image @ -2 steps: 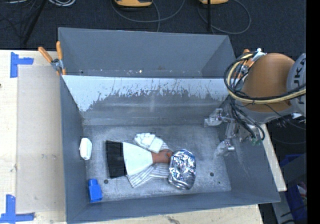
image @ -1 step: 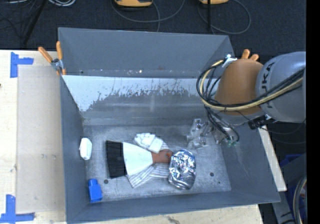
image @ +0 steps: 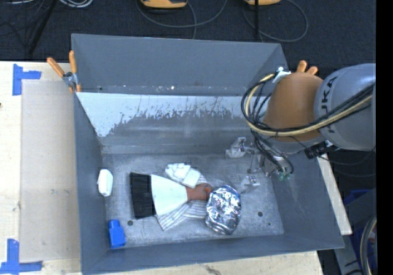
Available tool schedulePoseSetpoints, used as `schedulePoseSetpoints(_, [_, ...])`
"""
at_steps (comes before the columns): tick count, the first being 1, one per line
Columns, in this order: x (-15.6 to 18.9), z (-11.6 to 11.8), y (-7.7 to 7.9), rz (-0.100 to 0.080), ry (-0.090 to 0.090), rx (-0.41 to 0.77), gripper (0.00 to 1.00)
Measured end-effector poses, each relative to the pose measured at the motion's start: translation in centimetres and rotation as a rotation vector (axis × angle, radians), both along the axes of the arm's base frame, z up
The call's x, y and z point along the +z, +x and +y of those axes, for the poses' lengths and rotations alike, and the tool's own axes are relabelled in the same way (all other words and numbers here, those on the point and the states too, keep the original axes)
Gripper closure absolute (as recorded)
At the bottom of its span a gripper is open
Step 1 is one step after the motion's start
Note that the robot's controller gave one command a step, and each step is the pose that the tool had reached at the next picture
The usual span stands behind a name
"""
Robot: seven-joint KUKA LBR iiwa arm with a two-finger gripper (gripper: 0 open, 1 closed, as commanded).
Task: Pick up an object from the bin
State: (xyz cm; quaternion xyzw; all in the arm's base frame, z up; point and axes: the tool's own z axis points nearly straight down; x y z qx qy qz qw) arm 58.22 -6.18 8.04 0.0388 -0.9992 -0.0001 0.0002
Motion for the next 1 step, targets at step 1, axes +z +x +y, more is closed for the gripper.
schedulePoseSetpoints(1, [0.07, 0.00, 0.00, 0.001, 0.000, 0.002, 1.00])
